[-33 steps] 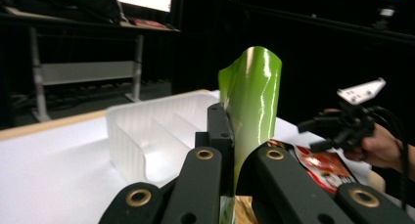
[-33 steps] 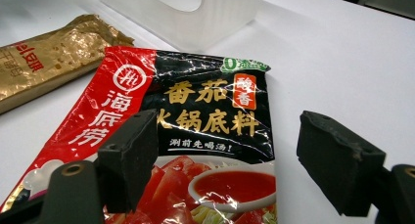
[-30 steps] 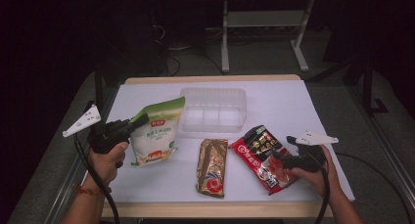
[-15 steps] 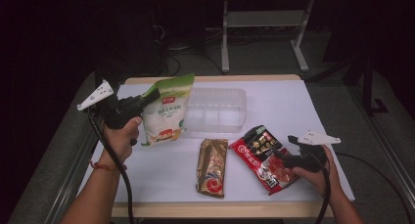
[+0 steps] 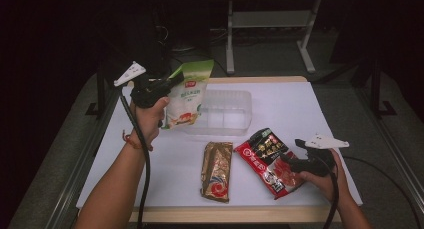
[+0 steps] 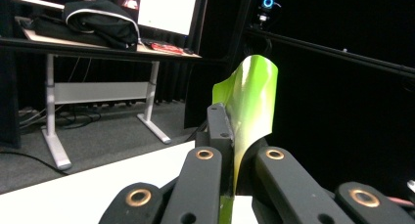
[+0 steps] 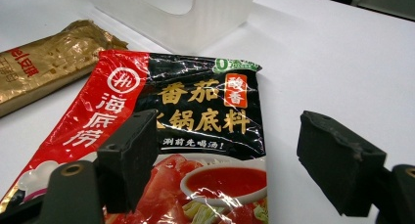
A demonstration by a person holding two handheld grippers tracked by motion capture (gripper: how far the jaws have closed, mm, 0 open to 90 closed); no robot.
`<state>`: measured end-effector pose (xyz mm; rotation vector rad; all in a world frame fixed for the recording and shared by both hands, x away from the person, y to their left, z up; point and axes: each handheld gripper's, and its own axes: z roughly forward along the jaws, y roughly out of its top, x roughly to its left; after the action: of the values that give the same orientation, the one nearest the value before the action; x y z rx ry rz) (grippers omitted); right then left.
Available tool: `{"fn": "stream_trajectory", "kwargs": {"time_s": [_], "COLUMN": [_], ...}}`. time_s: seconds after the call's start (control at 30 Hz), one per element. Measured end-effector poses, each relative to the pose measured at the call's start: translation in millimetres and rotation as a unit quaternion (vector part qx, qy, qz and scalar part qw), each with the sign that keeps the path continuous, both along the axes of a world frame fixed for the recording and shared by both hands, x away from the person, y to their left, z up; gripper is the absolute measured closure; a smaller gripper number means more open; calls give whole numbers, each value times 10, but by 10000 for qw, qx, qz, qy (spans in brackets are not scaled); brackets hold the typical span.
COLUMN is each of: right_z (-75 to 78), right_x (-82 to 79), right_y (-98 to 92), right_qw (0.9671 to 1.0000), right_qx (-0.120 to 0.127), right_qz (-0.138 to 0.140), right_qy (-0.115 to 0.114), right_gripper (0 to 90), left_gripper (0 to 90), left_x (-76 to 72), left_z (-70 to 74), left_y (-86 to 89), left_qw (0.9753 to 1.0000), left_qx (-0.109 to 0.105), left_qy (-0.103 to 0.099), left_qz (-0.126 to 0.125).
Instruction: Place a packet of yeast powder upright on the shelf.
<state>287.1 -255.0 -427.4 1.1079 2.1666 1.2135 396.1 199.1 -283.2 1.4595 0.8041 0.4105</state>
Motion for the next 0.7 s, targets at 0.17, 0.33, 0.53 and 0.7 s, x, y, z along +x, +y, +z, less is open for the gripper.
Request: {"fn": "stream_trajectory", "kwargs": {"time_s": [0.17,0.33,0.53,0.7], "right_z": [-4,-2,0,-3], "right_x": [2,-5,-11,-9], "right_y": [2,2,11,15], "right_qw": [10000,10000,10000,9999], "right_qx": [-10,-11,-28,-61], "right_qz": [15,61,94,106], "right_qy": [11,-1,-2,8], "right_gripper": [225,225,226,226], "left_gripper": [900,900,900,900], "left_x": [169,326,478,578], "left_z": [-53,-112,-177,-243], "left_y": [-122,-201,-278,-351], "left_qw": [10000,9998,9994,9993], "left_qx": [-7,36,38,5], "left_qy": [19,82,17,-92], "left_qz": [71,174,351,354]}}
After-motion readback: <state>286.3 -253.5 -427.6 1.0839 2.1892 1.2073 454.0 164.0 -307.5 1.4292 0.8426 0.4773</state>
